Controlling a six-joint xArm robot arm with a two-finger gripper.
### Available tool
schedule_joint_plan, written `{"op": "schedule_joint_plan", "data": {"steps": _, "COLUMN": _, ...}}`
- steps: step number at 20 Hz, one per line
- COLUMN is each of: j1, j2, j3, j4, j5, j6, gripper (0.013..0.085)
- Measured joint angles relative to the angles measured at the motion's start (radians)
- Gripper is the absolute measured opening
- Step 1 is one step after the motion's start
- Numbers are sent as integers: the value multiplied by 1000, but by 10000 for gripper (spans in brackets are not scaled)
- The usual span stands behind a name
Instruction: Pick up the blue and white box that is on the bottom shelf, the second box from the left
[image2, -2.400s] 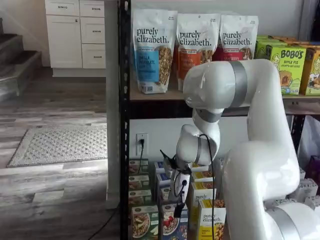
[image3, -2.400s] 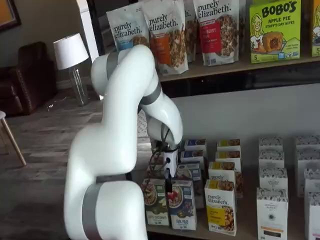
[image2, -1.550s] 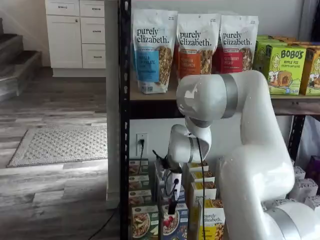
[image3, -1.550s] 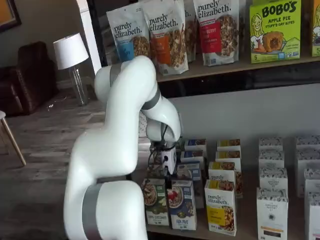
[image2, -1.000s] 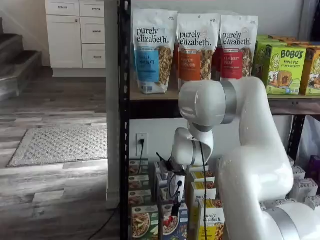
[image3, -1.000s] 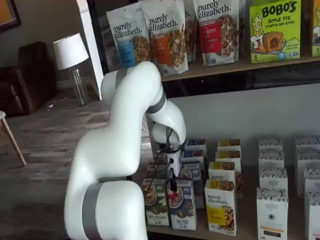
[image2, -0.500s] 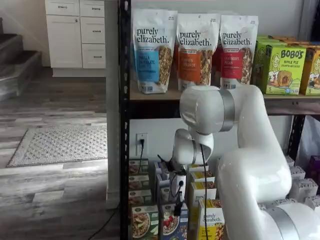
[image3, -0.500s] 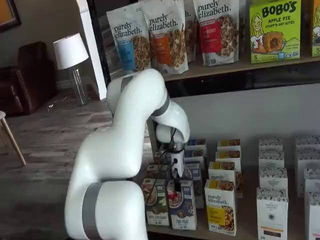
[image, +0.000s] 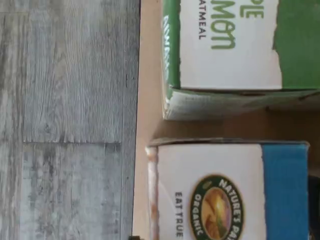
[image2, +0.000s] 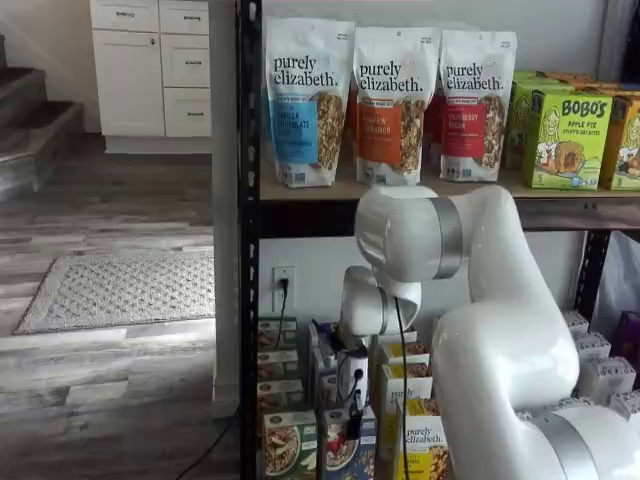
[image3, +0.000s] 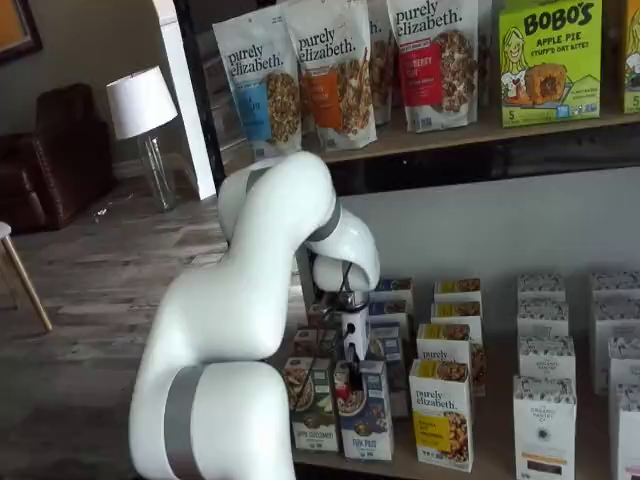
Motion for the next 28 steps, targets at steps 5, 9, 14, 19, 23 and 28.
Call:
{"op": "schedule_joint_plan", "data": {"steps": 5, "j1": 2, "j2": 16, "j3": -14, "j4": -11, "j5": -3, "j6": 11, "gripper": 850}}
{"op": "schedule_joint_plan", "data": {"steps": 9, "j1": 4, "j2": 25, "j3": -16, "j4": -20, "j5": -11, "j6": 20, "gripper": 850}}
{"op": "schedule_joint_plan", "data": {"steps": 14, "j1": 5, "j2": 32, "j3": -20, "j4": -16, "j5": -11, "j6": 17, "gripper": 850}}
{"op": "schedule_joint_plan", "data": {"steps": 19, "j1": 4, "j2": 33, "j3": -22, "j4": -9, "j5": -5, "j6": 11, "gripper": 770}}
{"op": "schedule_joint_plan", "data": {"steps": 23, "j1": 3, "j2": 30, "j3": -20, "j4": -7, "j5": -4, "j6": 8, "gripper": 690}}
{"op": "schedule_joint_plan", "data": {"steps": 28, "j1": 1, "j2": 24, "j3": -10, "j4": -5, "j5": -12, "j6": 5, "gripper": 610}}
